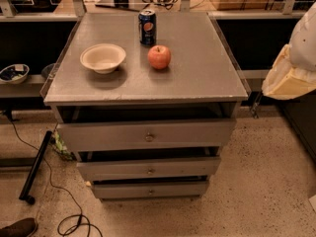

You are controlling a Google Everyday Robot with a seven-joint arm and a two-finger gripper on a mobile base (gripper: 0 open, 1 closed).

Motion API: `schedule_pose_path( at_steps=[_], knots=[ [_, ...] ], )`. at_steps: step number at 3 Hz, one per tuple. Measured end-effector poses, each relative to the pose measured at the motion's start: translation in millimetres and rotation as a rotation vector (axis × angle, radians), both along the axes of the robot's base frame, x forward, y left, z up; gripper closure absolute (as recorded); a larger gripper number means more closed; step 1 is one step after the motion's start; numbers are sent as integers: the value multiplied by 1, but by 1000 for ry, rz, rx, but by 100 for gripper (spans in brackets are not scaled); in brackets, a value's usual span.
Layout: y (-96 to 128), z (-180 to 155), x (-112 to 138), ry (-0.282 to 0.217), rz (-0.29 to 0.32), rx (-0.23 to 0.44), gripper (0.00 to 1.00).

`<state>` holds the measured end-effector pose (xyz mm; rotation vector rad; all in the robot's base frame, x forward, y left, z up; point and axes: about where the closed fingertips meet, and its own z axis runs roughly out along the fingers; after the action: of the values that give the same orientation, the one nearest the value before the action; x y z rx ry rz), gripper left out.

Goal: Open middle drawer

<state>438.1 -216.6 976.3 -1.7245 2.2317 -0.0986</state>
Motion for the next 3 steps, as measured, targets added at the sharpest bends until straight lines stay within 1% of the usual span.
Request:
schedule_pose_path(
  at_steps=[1,2,3],
  knots=[
    [0,0,0,-2,0,1,100],
    [3,-12,-14,-14,3,50,100],
    [9,-44,-33,7,-9,85,100]
  ],
)
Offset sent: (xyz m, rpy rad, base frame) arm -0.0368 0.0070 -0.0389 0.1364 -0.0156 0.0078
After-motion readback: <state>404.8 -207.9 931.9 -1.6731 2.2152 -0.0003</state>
